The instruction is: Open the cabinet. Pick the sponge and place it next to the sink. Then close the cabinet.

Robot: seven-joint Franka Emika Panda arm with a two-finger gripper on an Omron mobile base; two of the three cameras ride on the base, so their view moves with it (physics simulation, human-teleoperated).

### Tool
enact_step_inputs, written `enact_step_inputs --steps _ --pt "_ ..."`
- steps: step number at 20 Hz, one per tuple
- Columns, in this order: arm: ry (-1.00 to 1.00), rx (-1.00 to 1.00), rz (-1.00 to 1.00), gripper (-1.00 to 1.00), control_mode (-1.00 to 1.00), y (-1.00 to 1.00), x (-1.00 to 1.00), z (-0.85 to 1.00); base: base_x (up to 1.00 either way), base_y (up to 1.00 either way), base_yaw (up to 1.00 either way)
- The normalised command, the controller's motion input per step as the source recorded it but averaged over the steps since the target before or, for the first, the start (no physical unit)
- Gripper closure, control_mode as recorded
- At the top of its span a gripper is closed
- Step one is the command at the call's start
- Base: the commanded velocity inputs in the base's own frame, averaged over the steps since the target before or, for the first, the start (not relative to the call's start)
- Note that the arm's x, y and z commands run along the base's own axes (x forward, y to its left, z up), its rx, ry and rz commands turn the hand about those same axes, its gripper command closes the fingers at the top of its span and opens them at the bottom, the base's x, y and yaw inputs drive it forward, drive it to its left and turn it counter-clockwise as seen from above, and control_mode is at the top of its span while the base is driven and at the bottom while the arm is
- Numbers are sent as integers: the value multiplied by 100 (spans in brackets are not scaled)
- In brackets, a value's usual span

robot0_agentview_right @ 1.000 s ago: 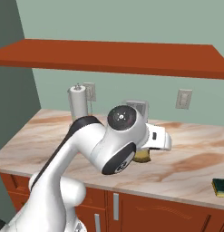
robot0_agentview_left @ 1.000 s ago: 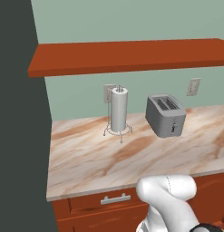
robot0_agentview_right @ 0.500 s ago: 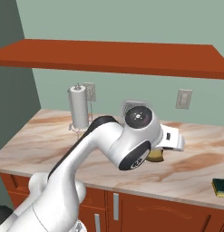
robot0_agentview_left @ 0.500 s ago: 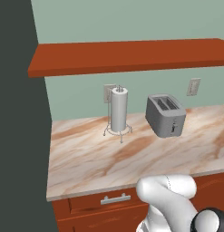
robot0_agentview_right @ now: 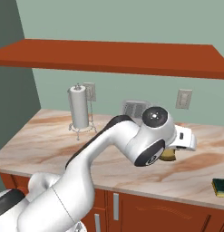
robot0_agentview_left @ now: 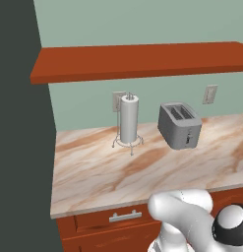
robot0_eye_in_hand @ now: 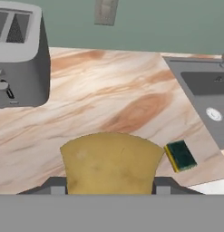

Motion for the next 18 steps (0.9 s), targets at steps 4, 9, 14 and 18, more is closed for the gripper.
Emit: enact_step_inputs --steps 4,9,14,18 --pt "5 7 -3 100 -100 -43 27 -18 0 0 0" --pt "3 1 -1 100 -100 -39 29 -21 0 0 0" --pt "1 0 -1 100 -100 -37 32 -21 0 0 0" --pt "0 0 0 100 -100 -33 28 -27 0 0 0"
